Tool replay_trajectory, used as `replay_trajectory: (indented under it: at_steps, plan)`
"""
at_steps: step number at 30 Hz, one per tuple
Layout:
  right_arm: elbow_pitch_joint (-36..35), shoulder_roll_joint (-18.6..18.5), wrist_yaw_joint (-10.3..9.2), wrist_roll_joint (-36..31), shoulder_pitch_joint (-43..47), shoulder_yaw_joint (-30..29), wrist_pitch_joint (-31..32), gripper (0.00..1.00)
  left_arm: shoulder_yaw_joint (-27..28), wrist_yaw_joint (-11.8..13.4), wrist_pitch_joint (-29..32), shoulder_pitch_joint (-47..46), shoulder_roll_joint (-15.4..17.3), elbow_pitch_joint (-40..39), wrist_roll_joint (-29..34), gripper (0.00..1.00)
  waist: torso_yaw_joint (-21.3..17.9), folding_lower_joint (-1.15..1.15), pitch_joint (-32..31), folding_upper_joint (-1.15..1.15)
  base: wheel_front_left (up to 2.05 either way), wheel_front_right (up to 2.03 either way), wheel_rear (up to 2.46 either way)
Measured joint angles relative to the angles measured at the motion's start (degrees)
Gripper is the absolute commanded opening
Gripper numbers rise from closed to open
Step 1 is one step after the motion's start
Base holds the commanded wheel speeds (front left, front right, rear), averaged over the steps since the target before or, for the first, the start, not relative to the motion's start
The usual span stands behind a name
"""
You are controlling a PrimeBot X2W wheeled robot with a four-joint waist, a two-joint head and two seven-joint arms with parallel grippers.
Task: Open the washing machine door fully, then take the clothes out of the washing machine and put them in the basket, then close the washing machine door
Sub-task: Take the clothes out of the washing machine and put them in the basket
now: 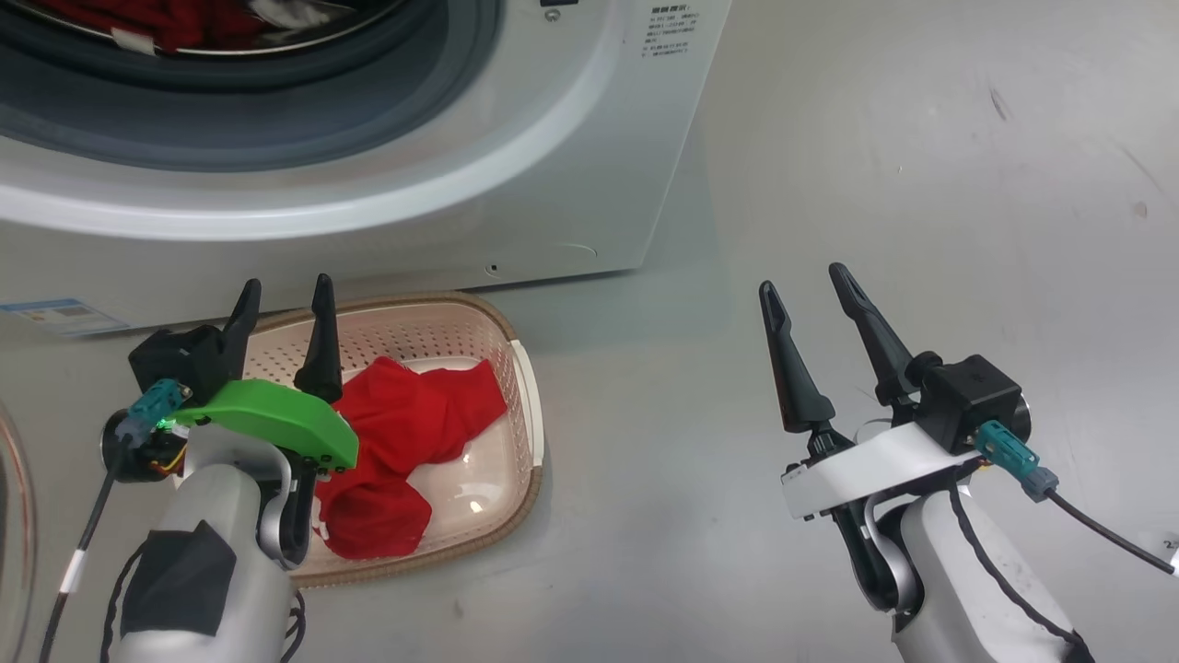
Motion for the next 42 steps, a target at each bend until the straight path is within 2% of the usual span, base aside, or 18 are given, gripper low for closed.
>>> replay_trajectory:
  at_steps: [10,17,35,42]
  plan:
    - [1.04,-0.63,-0.09,-0.01,4.2,-2.12,0.0,1.0,0.15,1.11,-0.15,4.24,0.36,-9.34,2.97,1.0,2.65,0.0,-7.59,0.0,0.0,0.0,0.0]
    - [1.43,-0.97,-0.24,-0.38,7.2,-2.67,0.0,1.0,0.48,3.08,-0.15,9.89,1.4,-15.28,4.32,1.0,4.32,0.0,-12.24,0.0,0.0,0.0,0.0]
    - [1.67,-0.76,-0.85,-0.43,14.74,-2.38,0.0,1.0,-1.16,6.56,0.03,27.54,1.66,-23.19,5.99,1.0,5.89,0.0,-21.66,0.0,0.0,0.0,0.0]
    - [1.27,-0.77,-1.81,-0.43,17.35,-2.44,0.0,1.0,-1.7,7.34,1.09,32.12,1.62,-27.1,5.99,1.0,5.91,0.0,-23.89,0.0,0.0,0.0,0.0]
